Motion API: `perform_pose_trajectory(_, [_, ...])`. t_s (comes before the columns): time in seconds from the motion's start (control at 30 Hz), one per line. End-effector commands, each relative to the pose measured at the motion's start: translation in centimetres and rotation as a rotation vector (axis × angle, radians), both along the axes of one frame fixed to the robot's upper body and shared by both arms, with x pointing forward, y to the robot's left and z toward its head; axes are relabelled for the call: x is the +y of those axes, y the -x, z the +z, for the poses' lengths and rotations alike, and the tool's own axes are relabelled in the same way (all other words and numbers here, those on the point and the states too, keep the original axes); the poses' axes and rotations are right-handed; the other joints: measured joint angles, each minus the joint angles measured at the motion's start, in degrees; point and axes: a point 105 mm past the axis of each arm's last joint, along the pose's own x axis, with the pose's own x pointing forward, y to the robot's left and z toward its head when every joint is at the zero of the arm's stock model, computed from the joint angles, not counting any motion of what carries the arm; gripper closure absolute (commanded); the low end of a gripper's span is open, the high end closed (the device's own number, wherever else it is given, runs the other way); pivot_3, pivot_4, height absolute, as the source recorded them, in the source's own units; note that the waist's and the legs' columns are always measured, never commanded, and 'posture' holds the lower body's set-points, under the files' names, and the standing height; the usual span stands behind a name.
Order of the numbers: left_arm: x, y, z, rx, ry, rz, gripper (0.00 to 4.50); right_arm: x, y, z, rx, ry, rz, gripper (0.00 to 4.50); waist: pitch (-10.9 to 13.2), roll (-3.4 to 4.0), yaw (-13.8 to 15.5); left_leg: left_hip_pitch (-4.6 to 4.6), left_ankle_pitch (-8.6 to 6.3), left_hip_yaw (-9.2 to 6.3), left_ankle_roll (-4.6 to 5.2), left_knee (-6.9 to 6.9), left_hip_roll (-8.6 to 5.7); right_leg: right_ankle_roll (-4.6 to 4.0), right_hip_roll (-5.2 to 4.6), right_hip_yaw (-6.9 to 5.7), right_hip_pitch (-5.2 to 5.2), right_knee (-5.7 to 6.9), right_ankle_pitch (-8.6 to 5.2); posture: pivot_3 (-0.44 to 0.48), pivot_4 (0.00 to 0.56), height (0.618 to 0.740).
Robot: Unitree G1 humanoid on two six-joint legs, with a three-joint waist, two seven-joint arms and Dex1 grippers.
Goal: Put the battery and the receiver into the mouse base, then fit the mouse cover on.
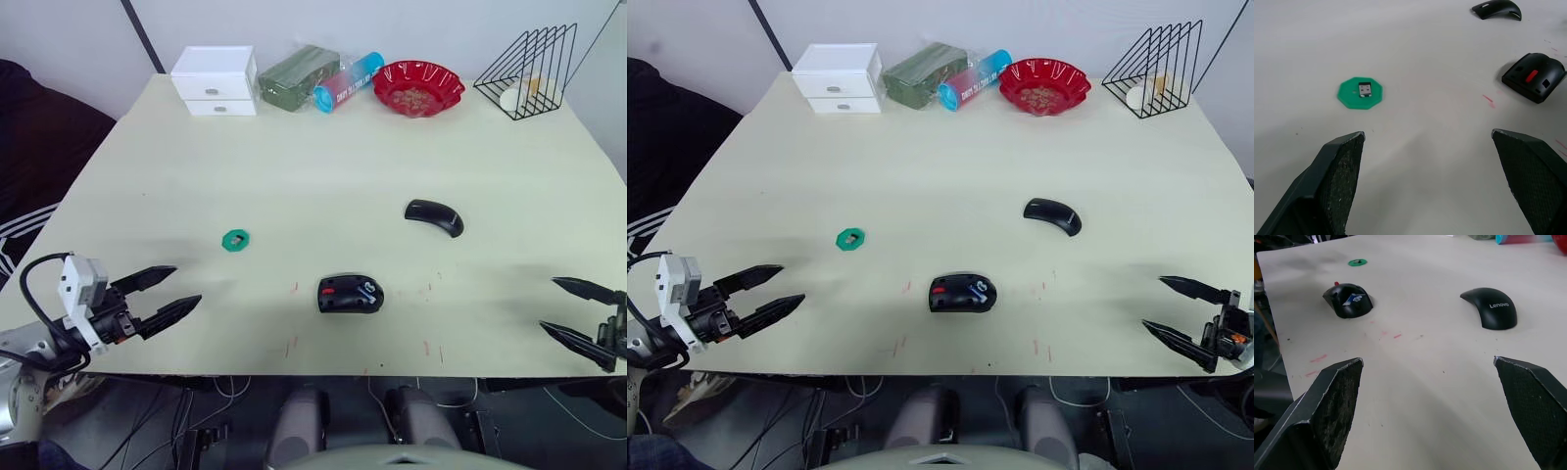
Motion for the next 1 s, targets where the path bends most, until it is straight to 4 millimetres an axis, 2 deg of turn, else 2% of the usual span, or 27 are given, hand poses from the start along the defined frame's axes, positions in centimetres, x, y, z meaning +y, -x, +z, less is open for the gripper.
perform_pose_trajectory(0.03, [0.3,0.0,1.6,-0.062,-0.017,0.007,0.07,-0.9,0.3,0.8,-0.039,0.037,-0.016,0.0,0.0,0.0,0.0,0.0,0.0,0.0,0.0,0.0,0.0,0.0,0.0,0.0,0.0,0.0,0.0,0.0,0.15,0.74])
perform_pose_trajectory(0.17, [-0.2,-0.2,1.7,-0.067,-0.013,0.004,0.07,-0.7,0.3,1.0,-0.058,0.046,0.014,0.0,0.0,0.0,0.0,0.01,0.0,0.01,0.0,0.0,0.03,0.0,0.0,0.01,0.0,0.01,0.0,0.0,0.15,0.74])
perform_pose_trajectory(0.43, [-0.3,-1.2,1.6,-0.091,-0.02,0.029,0.07,2.0,-0.3,2.2,-0.108,-0.007,0.141,0.0,0.0,0.0,-0.09,0.04,0.0,0.01,0.0,0.0,0.03,0.04,0.0,0.01,0.02,0.03,0.02,0.0,0.15,0.74])
perform_pose_trajectory(0.6, [-0.3,-2.3,1.7,-0.113,0.002,0.082,0.07,3.7,-1.1,2.9,-0.145,-0.032,0.187,0.0,0.0,0.0,-0.08,0.05,0.0,0.01,0.0,0.0,0.02,0.19,0.0,0.01,0.02,0.04,0.11,0.0,0.15,0.74])
perform_pose_trajectory(0.83, [-0.1,-4.1,1.9,-0.122,0.035,0.144,0.07,4.7,-1.5,3.4,-0.159,-0.044,0.223,0.0,0.0,0.0,0.18,0.03,0.0,-0.01,0.0,0.0,0.0,0.2,-0.02,0.0,0.02,0.03,0.12,0.0,0.15,0.74])
perform_pose_trajectory(1.0, [0.3,-5.8,1.5,-0.09,-0.039,0.129,0.07,5.4,-1.9,3.8,-0.176,-0.05,0.249,0.0,0.0,0.0,0.04,0.04,0.0,-0.01,0.0,0.0,-0.08,0.2,0.0,-0.01,0.02,0.06,0.12,0.0,0.15,0.74])
